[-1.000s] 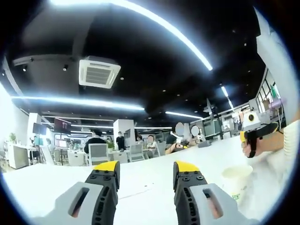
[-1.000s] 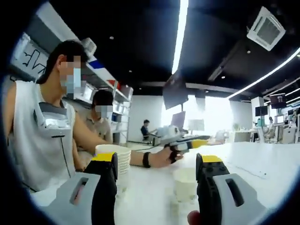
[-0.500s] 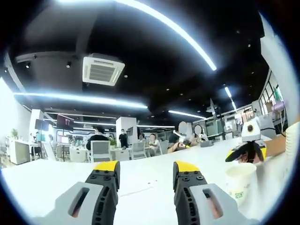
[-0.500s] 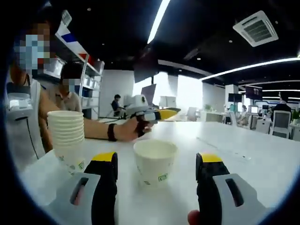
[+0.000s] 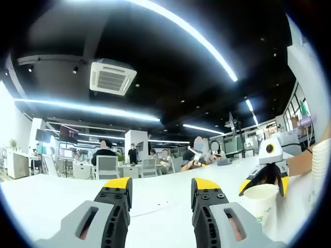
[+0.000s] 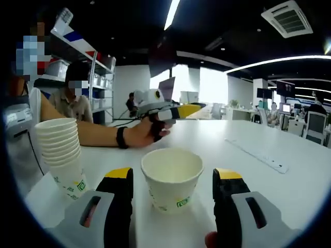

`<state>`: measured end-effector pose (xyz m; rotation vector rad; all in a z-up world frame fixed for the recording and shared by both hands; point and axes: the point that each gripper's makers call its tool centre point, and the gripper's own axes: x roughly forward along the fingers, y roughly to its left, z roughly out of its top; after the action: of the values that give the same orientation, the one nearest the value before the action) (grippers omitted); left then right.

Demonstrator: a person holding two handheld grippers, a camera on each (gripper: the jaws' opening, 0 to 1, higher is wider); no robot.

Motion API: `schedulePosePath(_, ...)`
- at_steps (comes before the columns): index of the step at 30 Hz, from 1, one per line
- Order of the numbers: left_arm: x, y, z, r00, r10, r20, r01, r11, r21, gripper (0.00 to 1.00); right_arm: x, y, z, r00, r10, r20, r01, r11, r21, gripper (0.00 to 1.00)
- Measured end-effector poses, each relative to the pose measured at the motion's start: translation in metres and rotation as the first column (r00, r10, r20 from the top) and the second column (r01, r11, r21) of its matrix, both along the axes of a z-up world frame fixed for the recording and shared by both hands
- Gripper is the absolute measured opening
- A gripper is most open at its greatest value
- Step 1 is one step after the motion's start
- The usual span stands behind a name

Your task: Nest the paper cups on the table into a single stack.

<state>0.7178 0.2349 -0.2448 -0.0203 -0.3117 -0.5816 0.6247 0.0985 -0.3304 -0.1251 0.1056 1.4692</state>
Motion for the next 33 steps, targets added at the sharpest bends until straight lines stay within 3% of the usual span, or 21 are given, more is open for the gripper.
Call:
schedulePosePath(6, -0.008, -0.026, 0.005, 0.997, -0.080, 0.006, 0.080, 0.996, -0.035, 0.48, -0.005, 0.003, -0.019, 1.000, -0.024, -0.006, 0.024, 1.000, -0.018, 0.65)
schedulePosePath(9, -0.015, -0.045, 0.004, 0.994, -0.105, 0.015, 0.105, 0.994, 0.011, 0.48, -0.007, 0.008, -0.022, 0.999, -0.025, 0.027, 0.027, 0.999, -0.046, 0.63)
schedulePosePath(13, -0.031, -0.064, -0.003, 0.993, -0.117, 0.022, 0.115, 0.991, 0.074, 0.48, -0.009, 0.015, -0.018, 1.000, -0.005, 0.025, 0.005, 1.000, -0.023, 0.60)
schedulePosePath(18, -0.034, -0.057, 0.007, 0.990, -0.138, 0.044, 0.136, 0.990, 0.047, 0.49, -0.002, 0.015, -0.018, 0.998, -0.032, 0.045, 0.033, 0.999, -0.028, 0.53)
schedulePosePath(24, -0.040, -0.071, 0.003, 0.987, -0.154, 0.046, 0.150, 0.986, 0.079, 0.50, 0.000, 0.010, -0.008, 0.998, -0.047, 0.042, 0.047, 0.999, 0.005, 0.48)
schedulePosePath(28, -0.035, -0.068, 0.002, 0.987, -0.154, 0.048, 0.149, 0.984, 0.093, 0.50, -0.005, 0.004, 0.001, 0.997, -0.044, 0.061, 0.043, 0.999, 0.014, 0.48)
schedulePosePath(33, -0.030, -0.066, 0.001, 0.987, -0.151, 0.046, 0.146, 0.984, 0.098, 0.50, -0.012, -0.012, 0.031, 0.997, -0.045, 0.057, 0.038, 0.993, 0.108, 0.47)
